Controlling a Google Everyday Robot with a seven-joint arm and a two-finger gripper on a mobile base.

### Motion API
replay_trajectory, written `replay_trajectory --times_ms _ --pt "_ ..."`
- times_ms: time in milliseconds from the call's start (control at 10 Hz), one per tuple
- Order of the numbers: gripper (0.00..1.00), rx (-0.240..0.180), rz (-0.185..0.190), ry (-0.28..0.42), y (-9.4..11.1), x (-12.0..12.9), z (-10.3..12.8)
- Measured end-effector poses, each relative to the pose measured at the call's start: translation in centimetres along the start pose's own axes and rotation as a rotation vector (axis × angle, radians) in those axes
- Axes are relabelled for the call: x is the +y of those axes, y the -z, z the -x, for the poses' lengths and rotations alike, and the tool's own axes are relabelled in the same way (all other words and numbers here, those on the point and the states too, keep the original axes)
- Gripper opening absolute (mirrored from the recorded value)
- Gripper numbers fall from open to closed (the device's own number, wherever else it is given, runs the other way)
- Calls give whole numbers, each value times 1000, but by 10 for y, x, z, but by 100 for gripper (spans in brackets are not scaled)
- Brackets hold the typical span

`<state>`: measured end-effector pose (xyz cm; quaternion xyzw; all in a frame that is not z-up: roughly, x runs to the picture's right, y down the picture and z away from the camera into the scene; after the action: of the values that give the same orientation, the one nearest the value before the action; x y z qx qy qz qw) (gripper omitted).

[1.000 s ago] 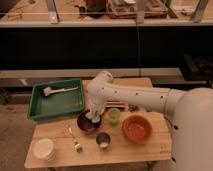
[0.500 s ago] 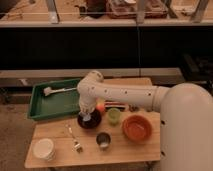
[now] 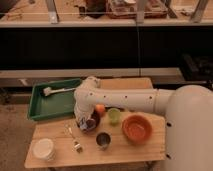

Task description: Wipe purple bowl with towel

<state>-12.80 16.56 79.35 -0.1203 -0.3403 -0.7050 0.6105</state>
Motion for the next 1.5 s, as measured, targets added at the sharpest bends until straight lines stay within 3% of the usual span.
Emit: replay_trajectory --times_ms 300,600,800,1000,1300,1500 --pt "0 -17 22 -58 3 29 13" --pt "0 14 72 -125 11 55 6" --pt "0 39 101 -135 13 55 -7" --pt "0 66 105 -138 11 52 -28" --pt "0 87 82 -125 -1 27 -53" --pt "0 86 56 -88 -4 10 -57"
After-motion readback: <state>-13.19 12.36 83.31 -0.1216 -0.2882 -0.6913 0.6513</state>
